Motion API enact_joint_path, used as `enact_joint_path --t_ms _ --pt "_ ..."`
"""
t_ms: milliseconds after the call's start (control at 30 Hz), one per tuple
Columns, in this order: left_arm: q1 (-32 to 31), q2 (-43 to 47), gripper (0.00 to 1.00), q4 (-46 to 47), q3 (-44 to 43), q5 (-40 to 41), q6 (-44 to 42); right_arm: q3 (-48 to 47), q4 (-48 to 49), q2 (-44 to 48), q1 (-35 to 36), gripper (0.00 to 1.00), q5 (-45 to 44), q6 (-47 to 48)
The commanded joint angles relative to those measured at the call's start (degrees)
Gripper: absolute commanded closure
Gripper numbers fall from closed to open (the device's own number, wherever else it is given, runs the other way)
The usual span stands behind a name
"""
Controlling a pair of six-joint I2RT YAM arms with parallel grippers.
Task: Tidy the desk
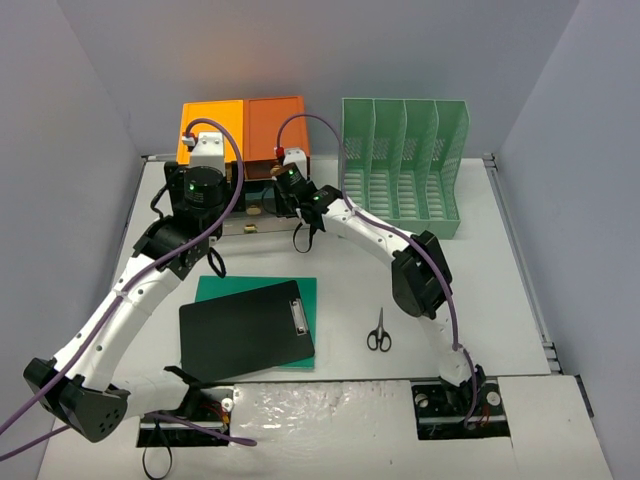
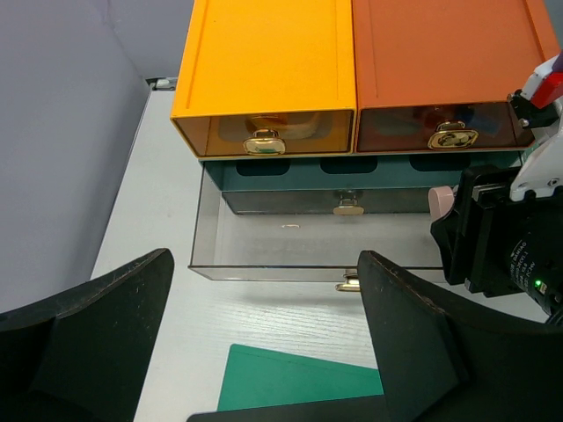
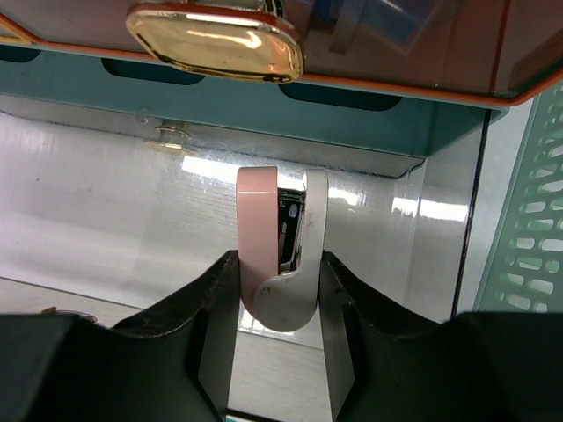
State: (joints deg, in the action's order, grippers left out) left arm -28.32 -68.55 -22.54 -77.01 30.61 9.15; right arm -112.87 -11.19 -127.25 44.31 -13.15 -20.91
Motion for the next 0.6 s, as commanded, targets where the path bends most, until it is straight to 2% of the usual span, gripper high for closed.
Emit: enact_joint_path --t_ms 0,167,200,267,567 --pt "0.6 1.38 0.17 2.79 -1.39 1.35 -0.78 -0.58 2.35 -0.22 0.42 1.0 -0.33 1.02" --pt "0.63 1.32 0.17 2.68 -1.47 1.38 -1.23 -1.45 2.49 -1.22 0.42 1.0 -0.8 1.48" --pt "0.56 1.32 0.17 2.75 -1.62 1.45 -1.31 -1.48 2.49 -1.25 0.42 0.98 -0.9 1.48" --pt "0.54 1.15 0.17 2.76 -1.73 1.38 -1.5 -1.48 2.49 -1.16 0.42 0.85 -1.26 1.48" --pt "0.54 0.71 0.17 2.95 -2.09 1.04 -1.32 -2.17 2.57 -0.54 0.42 0.49 -1.89 2.18"
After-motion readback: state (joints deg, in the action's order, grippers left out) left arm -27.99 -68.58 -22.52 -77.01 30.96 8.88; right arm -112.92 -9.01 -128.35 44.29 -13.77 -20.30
